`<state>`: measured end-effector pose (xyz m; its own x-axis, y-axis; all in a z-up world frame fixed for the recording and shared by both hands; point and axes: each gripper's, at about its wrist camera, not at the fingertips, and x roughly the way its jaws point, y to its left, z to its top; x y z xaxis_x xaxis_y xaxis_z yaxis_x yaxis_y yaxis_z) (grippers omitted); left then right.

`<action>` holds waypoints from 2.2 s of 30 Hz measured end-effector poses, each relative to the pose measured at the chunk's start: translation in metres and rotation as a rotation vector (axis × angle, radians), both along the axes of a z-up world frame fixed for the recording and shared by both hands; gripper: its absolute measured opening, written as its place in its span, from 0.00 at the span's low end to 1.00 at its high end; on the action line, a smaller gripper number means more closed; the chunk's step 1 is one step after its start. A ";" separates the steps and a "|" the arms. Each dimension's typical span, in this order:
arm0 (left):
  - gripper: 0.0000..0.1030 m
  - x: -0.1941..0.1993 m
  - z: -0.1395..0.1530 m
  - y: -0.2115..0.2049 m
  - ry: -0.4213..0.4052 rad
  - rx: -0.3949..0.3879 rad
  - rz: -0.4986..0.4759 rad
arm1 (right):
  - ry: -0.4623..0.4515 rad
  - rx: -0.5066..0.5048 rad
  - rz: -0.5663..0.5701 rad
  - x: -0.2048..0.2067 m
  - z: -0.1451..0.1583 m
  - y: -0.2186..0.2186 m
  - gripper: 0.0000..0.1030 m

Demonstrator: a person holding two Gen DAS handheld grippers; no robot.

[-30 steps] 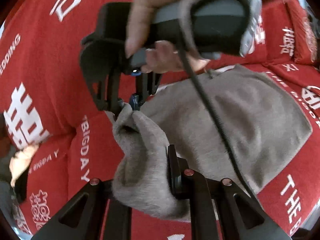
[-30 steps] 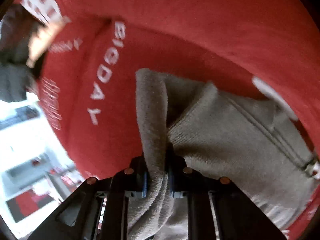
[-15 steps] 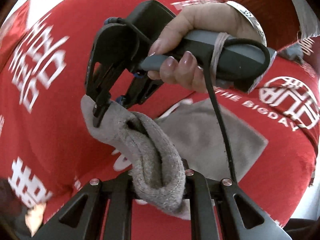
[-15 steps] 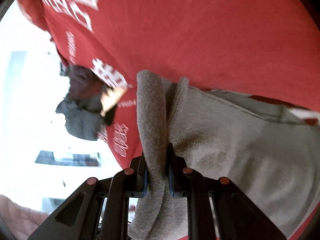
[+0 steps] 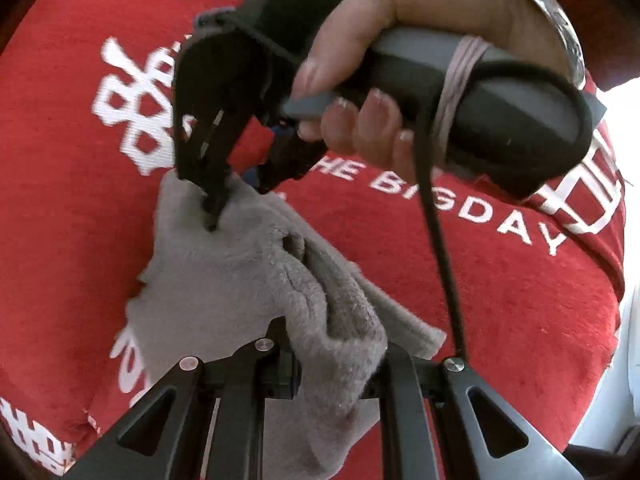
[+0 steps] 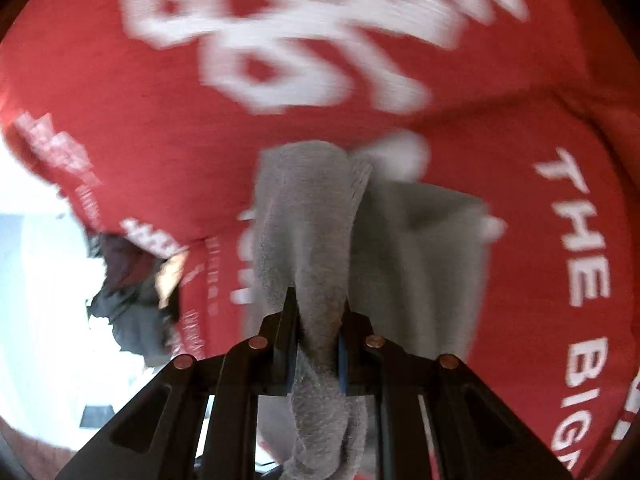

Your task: Fold small clothes

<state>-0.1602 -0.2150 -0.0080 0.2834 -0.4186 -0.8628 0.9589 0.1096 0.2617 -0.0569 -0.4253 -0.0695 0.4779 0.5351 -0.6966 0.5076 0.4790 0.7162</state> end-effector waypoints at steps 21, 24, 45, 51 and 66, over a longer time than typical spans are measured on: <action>0.87 0.007 0.026 0.050 0.065 -0.025 0.098 | 0.138 -0.084 -0.121 -0.062 0.011 -0.005 0.40; 0.87 0.015 0.034 0.065 0.103 -0.012 0.094 | 0.161 -0.078 -0.149 -0.091 0.017 -0.001 0.40; 0.87 0.147 -0.025 0.116 0.366 0.112 0.604 | 0.203 -0.083 -0.332 -0.129 0.025 0.098 0.17; 0.87 0.144 -0.042 0.128 0.440 0.138 0.662 | 0.281 -0.103 -0.337 -0.150 0.000 0.109 0.14; 0.88 0.147 -0.044 0.125 0.462 0.158 0.677 | 0.191 -0.246 -0.286 -0.138 0.068 0.078 0.22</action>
<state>-0.0130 -0.0899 -0.0516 0.0330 -0.1491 -0.9883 0.7139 0.6956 -0.0811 -0.1952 -0.3470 -0.0018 0.4328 0.2062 -0.8776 0.7578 0.4440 0.4781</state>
